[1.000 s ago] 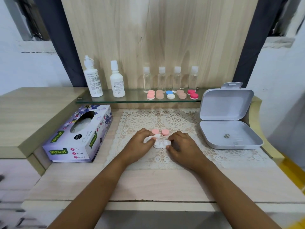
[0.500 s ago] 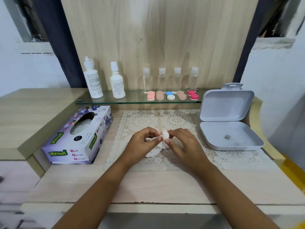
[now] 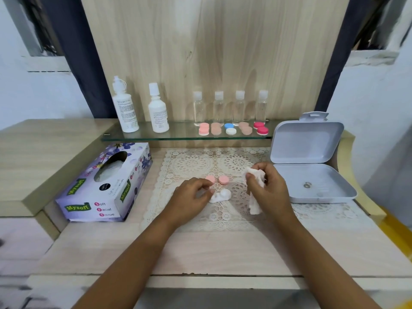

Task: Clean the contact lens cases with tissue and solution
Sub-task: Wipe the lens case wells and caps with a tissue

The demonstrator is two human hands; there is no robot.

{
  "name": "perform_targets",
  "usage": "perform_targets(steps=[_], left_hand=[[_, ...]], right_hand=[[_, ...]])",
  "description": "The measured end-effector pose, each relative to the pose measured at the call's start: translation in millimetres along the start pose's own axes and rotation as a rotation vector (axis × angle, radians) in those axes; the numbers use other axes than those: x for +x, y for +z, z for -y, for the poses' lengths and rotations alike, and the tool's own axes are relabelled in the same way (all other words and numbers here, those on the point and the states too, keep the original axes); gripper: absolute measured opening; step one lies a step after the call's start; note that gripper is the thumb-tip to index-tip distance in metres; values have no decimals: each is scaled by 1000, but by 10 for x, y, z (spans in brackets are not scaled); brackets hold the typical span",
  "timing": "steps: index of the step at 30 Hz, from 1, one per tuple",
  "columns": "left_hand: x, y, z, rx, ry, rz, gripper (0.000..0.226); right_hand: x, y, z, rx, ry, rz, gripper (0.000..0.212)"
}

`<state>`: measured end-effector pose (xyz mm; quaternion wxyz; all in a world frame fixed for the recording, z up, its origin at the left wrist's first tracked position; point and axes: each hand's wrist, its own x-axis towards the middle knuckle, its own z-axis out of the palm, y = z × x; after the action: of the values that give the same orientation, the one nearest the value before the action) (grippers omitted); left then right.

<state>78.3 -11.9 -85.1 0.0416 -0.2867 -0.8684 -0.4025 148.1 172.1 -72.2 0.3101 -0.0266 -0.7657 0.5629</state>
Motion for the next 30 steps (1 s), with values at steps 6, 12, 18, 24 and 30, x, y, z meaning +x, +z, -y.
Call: perform_targets(steps=[6,12,18,24,30], left_hand=[[-9,11,-3,234,42,75,34],[-2,21,13,238,50,98,26],[13,24,12,253,62,118,29],[15,28,11,265,80,126,30],[16,35,16,268,83,117,28]], right_hand=[[4,128,-96,-390,-193,125,9],[-66,199,-162,-495,-316,297,9],[-53,170,-154,-605,-292,379,34],[-28,139,-130,-723,-246,418,29],[19,150,-65,-741,-181,472,35]])
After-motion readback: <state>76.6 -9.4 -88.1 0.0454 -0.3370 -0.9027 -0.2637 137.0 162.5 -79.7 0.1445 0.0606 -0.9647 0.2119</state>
